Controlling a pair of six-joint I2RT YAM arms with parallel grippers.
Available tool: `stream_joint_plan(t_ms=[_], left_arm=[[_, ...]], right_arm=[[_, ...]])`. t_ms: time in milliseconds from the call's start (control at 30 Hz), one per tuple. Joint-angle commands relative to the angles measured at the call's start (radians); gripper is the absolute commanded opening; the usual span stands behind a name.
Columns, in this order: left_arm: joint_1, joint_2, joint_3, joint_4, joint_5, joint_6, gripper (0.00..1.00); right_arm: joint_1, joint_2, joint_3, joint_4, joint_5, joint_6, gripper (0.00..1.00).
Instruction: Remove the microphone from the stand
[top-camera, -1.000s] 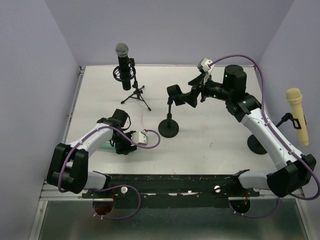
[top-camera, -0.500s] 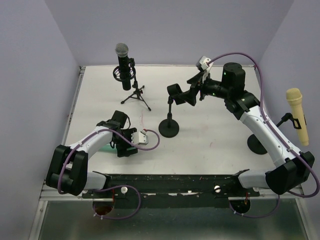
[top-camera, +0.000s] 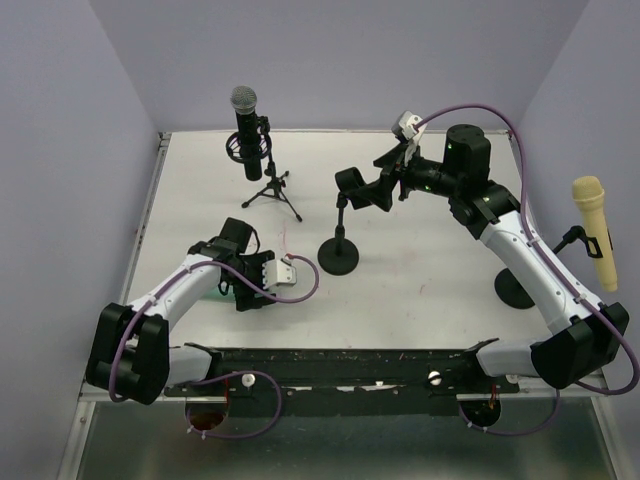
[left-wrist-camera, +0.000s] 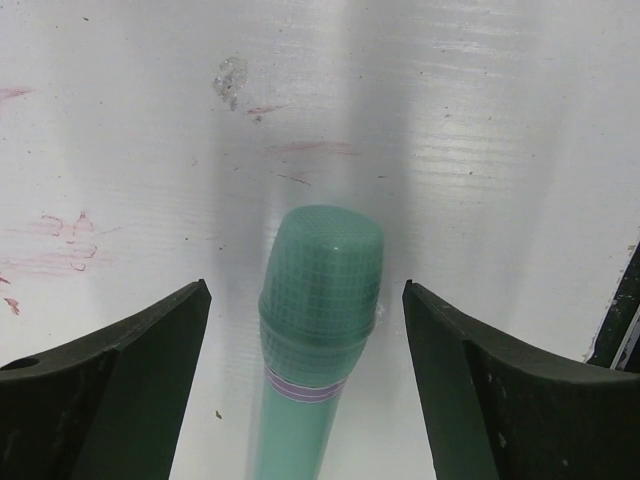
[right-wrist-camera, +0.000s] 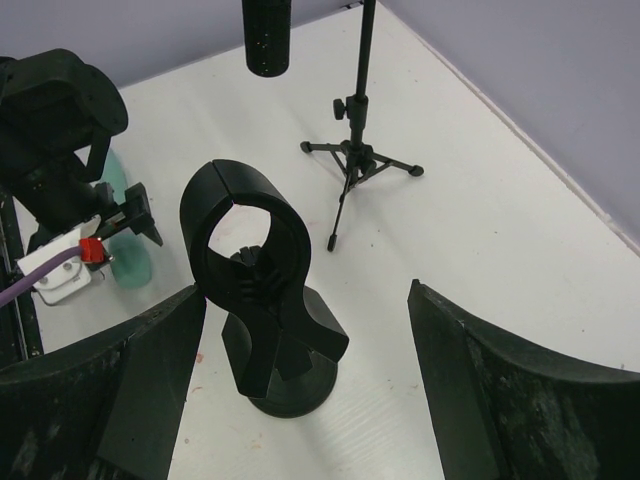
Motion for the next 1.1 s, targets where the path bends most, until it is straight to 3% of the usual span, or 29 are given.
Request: stream_joint_plan(t_ms=[0, 167, 333, 433, 533, 667, 800, 933, 1067], left_arm=[[0.002, -0.032, 0.009, -0.048, 0.073, 0.022, 0.86], [0.004, -0.052, 0.023, -0.054, 0.094, 0.014, 0.86], [-0.006, -0.118, 0.156, -0.143, 0.189, -0.094, 0.88], [-0.024, -0.170, 0.231, -0.140, 0.220, -0.182, 0.98], [-0.042, -0.187, 0.310, -0.097, 0.263, -0.327, 0.99], [-0.064, -0.170, 0.394, 0.096, 0.277, -0.707, 0.99], [-0.067, -0.138, 0.428, 0.298, 0.353, -0.972, 0.99], [-0.072, -0.115, 0.368, 0.489, 0.392, -1.059, 0.94], [-0.095, -0.060, 0.354, 0.572, 0.395, -1.061, 0.88]], right_arm=[[0.001, 0.008, 0.011, -0.009, -0.008, -0.008, 0.89], [0.000, 0.015, 0.016, -0.007, -0.016, -0.008, 0.90], [0.001, 0.011, 0.036, -0.047, -0.019, -0.021, 0.89], [0.001, 0.007, 0.047, -0.073, -0.036, -0.044, 0.90], [0.001, 0.013, 0.054, -0.079, -0.057, -0.058, 0.89], [0.001, 0.050, 0.093, -0.088, -0.100, -0.072, 0.90], [0.000, 0.131, 0.174, -0.116, -0.164, -0.075, 0.90], [0.001, 0.197, 0.240, -0.138, -0.214, -0.081, 0.89], [0.007, 0.249, 0.297, -0.216, -0.241, -0.098, 0.84]])
